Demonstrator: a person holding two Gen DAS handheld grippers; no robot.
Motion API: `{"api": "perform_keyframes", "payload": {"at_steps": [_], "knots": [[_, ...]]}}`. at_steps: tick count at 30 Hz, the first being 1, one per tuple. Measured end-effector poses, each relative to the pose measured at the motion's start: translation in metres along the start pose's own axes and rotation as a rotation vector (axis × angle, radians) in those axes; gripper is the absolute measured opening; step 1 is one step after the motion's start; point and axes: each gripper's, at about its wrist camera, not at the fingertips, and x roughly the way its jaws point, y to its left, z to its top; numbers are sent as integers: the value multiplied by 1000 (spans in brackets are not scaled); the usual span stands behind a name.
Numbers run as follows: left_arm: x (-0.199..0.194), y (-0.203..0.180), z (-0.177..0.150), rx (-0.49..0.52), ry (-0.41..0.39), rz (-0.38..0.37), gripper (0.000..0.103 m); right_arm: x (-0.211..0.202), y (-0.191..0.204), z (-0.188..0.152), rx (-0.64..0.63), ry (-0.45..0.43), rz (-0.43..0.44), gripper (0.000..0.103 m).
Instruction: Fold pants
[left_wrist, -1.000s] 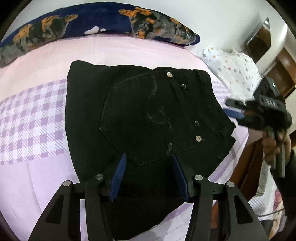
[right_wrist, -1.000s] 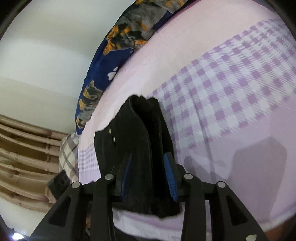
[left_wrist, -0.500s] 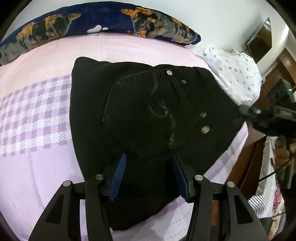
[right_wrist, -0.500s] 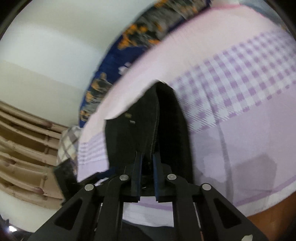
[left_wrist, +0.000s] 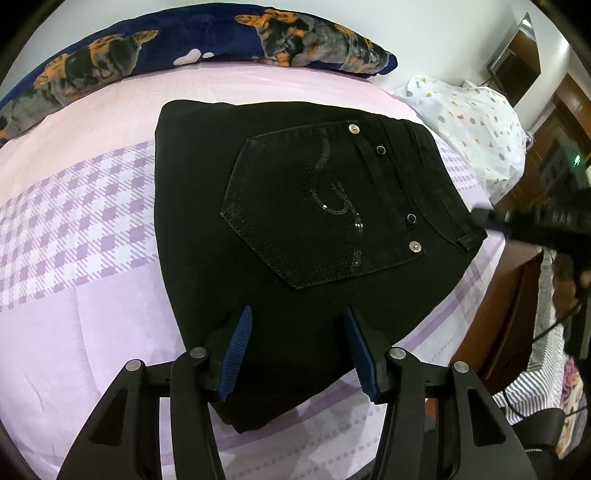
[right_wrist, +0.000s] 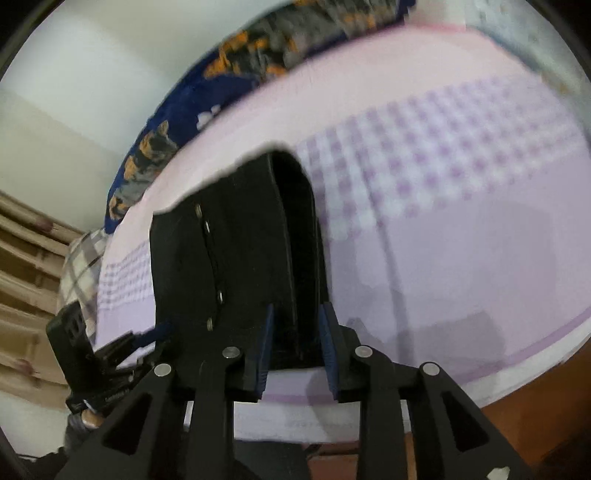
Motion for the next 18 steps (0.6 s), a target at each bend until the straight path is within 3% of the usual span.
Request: {"api": "perform_keyframes", "payload": {"at_steps": [3,7,10,13,18], "knots": [[4,-2,4,-2,1,2,53,-16,16,26,-52,-107,-17,24],[5,-2,6,-5,4,13,53,-6,42,55,-97,-146,24,24],[6,-4,8,-7,9,26,53,18,50,69,-108,-122,17,24],[8,-5,10,-5,13,40,53,51,49,77,-121,-75,-56,24],[12,-7,13,-3,17,53,53,57,42,76,-93,-63,-66,19]]}}
